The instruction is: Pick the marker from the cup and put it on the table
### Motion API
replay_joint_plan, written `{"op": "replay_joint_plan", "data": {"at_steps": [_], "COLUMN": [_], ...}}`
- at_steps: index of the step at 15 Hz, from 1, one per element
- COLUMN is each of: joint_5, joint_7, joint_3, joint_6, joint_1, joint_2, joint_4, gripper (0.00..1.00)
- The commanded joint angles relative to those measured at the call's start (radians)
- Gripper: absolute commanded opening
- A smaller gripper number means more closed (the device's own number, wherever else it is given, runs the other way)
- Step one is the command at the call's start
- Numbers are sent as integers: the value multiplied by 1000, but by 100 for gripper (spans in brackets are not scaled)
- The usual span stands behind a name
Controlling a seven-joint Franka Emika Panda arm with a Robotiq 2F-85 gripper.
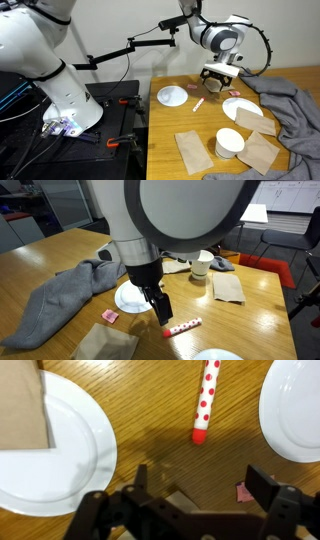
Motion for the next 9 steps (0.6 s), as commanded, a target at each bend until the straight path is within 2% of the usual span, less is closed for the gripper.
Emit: {"op": "replay_joint_plan", "data": {"at_steps": [1,9], "joint_5": [-30,-13], "joint_7": [37,21], "joint_3": [-11,8], "joint_6": [26,60], "joint_1": [11,0], "joint_2": [-128,-365], "joint_4": [-97,-260], "gripper": [100,100]}}
